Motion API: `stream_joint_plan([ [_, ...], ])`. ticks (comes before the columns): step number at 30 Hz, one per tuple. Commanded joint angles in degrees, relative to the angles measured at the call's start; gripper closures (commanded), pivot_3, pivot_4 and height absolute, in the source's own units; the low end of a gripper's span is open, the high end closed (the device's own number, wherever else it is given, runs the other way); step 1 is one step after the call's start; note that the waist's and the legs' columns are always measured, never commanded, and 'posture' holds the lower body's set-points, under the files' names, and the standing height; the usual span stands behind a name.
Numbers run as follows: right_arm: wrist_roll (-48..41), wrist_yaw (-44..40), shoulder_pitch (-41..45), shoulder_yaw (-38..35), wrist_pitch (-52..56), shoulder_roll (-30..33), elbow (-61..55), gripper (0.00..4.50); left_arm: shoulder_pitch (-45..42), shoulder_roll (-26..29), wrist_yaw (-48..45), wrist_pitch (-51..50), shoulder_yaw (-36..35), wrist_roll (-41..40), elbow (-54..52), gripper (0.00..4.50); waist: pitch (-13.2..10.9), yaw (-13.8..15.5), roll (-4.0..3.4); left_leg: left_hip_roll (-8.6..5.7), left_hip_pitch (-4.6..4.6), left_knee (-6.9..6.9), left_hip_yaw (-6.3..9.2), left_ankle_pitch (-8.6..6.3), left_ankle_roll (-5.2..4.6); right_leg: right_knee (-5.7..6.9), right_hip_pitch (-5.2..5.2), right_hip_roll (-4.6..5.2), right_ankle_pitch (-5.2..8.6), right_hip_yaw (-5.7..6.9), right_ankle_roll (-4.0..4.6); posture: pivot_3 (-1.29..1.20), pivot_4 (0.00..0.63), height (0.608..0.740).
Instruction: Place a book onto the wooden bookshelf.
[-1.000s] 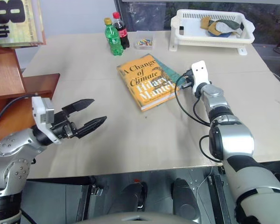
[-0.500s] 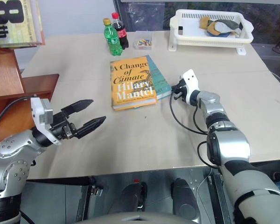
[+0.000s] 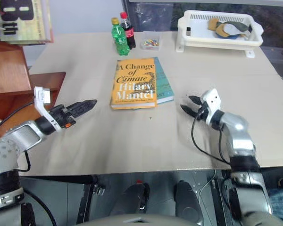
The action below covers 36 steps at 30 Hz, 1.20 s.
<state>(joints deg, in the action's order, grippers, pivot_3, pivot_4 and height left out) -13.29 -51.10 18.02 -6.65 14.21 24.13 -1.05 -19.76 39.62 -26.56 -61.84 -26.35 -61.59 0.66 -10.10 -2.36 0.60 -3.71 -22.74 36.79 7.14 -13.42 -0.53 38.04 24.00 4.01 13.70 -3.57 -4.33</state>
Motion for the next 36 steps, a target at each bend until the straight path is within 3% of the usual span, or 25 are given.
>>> stream_joint_plan([
  [1,-11.25,1.31,-5.56,-1.89,12.78,4.25,-25.87,0.25,-8.42,-1.59,0.53,-6.69,1.33,-1.66,11.65,0.00,0.01,0.17,0.00,-0.01,0.02,0.02,0.04,-0.01,-0.02,0.03,-0.03,-0.01,0.00,0.05,0.00,0.00,0.150,0.740],
  [8,-23.69,8.27,-9.60,-6.04,23.10,10.00,-47.47,0.25,-25.78,-3.71,-6.76,-7.06,7.87,7.72,37.08,0.00,0.11,0.16,0.26,-0.05,0.09,0.38,0.32,0.02,0.03,0.01,-0.38,-0.07,-0.03,0.40,-0.06,0.00,0.150,0.740],
  [15,-28.26,14.15,-13.55,-8.27,26.09,13.45,-54.57,0.25,-37.01,-5.77,-15.87,-0.77,10.03,16.90,56.23,0.00,0.04,0.62,0.40,-0.10,-0.07,0.38,0.38,0.03,0.05,-0.10,-0.34,0.02,-0.03,0.48,-0.06,0.00,0.150,0.740],
  [22,-29.83,18.26,-16.96,-10.09,26.25,16.12,-57.30,0.25,-41.03,-7.61,-23.58,2.08,10.82,23.52,64.56,0.00,0.02,0.61,0.44,-0.09,-0.12,0.37,0.39,0.03,0.04,-0.10,-0.33,0.03,-0.02,0.50,-0.06,0.00,0.150,0.740],
  [26,-31.46,19.68,-18.19,-11.95,26.18,17.64,-57.85,0.19,-41.98,-8.82,-24.98,2.38,9.42,25.23,66.88,1.08,0.01,0.67,0.44,-0.09,-0.12,0.37,0.40,0.03,0.03,-0.09,-0.34,0.03,-0.02,0.51,-0.07,0.00,0.150,0.740],
  [27,-31.77,19.95,-18.36,-12.15,26.08,17.97,-57.85,0.19,-42.17,-8.90,-25.18,2.40,9.13,25.59,67.23,1.70,0.01,0.67,0.46,-0.09,-0.12,0.38,0.40,0.03,0.03,-0.09,-0.34,0.03,-0.02,0.52,-0.07,0.00,0.150,0.740],
  [31,-32.66,20.65,-19.11,-12.99,25.74,19.18,-57.92,0.19,-41.53,-8.10,-23.09,-0.64,6.35,24.87,66.66,3.25,0.02,0.55,0.50,-0.08,-0.11,0.38,0.42,0.03,0.03,-0.08,-0.34,0.03,-0.02,0.52,-0.07,0.00,0.150,0.740],
  [36,-32.73,20.72,-19.09,-12.77,25.06,20.14,-57.09,0.19,-37.96,-8.50,-15.29,-9.00,-0.70,20.34,58.79,3.25,0.02,0.28,0.51,-0.07,-0.11,0.39,0.43,0.02,0.03,-0.06,-0.34,0.03,-0.02,0.52,-0.08,0.00,0.150,0.740],
])
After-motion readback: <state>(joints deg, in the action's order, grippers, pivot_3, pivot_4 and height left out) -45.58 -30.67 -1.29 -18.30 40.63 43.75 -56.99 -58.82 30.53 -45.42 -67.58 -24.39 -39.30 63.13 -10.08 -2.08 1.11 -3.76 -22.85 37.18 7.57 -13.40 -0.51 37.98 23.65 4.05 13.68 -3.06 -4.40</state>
